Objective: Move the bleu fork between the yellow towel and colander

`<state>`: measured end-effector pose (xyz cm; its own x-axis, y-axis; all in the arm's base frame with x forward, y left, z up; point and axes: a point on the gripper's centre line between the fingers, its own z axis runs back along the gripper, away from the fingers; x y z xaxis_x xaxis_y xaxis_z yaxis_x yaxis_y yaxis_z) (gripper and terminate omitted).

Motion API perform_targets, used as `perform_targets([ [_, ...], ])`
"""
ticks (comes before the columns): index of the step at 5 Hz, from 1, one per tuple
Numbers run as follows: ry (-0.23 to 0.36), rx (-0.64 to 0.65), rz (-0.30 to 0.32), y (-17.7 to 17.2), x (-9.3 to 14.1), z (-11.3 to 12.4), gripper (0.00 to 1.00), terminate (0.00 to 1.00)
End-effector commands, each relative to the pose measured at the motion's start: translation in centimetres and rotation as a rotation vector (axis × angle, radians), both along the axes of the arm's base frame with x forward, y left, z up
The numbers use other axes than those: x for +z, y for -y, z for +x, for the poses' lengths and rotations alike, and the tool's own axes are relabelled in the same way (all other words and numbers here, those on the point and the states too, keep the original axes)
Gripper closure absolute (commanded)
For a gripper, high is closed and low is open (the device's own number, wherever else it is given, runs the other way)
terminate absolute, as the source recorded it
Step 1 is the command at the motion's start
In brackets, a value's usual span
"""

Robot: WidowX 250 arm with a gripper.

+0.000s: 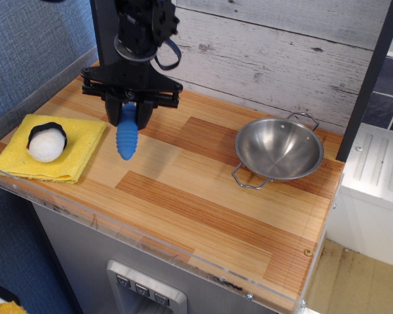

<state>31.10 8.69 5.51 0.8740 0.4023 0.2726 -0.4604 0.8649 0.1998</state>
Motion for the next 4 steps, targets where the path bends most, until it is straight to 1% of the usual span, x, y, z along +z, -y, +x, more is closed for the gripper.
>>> perform_targets([
  [1,0.099,-0.079,-0.056,-1.0,0.6,3.3,1.0,0.0],
  [2,0.125,-0.118,-0.086,-1.1,0.4,4.3,1.0,0.0],
  [3,0.104,-0.153,-0.1,-0.5,-0.5,5.0,1.0,0.0],
  [4,0.062,-0.205,-0.076,0.2,-1.5,5.3,1.0,0.0],
])
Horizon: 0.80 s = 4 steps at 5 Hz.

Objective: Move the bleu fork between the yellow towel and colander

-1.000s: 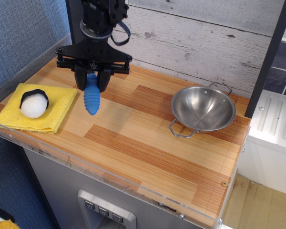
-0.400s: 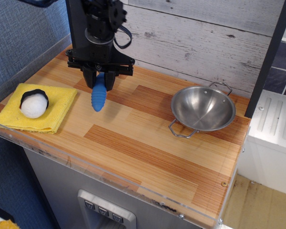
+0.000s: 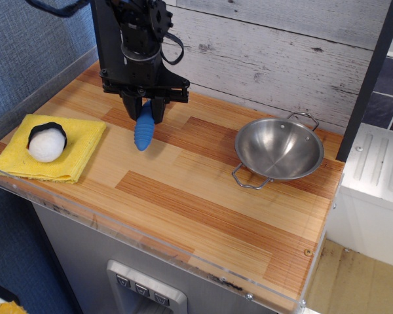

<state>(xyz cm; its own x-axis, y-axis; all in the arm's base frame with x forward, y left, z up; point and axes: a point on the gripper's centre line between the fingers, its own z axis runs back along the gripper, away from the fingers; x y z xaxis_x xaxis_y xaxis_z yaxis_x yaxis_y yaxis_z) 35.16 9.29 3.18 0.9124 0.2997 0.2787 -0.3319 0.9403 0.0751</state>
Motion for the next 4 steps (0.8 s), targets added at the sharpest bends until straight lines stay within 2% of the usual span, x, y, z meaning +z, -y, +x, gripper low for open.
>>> perform_targets([
  [1,-0.011,-0.066,0.036,1.1,-0.3,1.1,1.0,0.0],
  [2,0.002,-0.007,-0.007,1.0,-0.6,1.1,0.0,0.0],
  [3,0.055,0.097,0.021,0.3,0.3,0.8,0.0,0.0],
  [4,0.072,0.129,0.005,0.2,0.6,0.4,0.0,0.0],
])
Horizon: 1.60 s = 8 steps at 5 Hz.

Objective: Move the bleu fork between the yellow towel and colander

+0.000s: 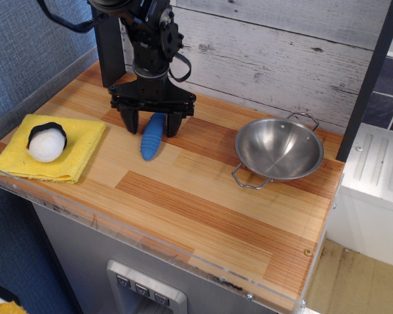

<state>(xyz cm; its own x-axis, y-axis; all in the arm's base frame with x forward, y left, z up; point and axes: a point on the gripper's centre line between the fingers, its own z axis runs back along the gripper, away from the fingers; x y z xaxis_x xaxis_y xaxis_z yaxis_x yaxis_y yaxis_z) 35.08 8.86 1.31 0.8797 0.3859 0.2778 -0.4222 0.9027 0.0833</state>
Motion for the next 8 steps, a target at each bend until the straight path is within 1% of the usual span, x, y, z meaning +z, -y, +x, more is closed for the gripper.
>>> perform_targets([
  [1,0.095,0.028,0.002,-0.2,3.1,0.4,0.0,0.0],
  [2,0.138,0.029,-0.01,0.0,4.9,0.5,0.0,0.0],
  [3,0.205,0.027,-0.015,0.6,7.2,0.5,0.0,0.0],
  [4,0.253,0.017,0.0,1.6,9.8,-0.3,0.0,0.0],
  [5,0.342,0.042,-0.031,2.5,11.4,-1.8,0.0,0.0],
  [7,0.342,0.042,-0.031,2.5,11.4,-1.8,0.0,0.0],
  [8,0.342,0.042,-0.031,2.5,11.4,-1.8,0.0,1.0],
])
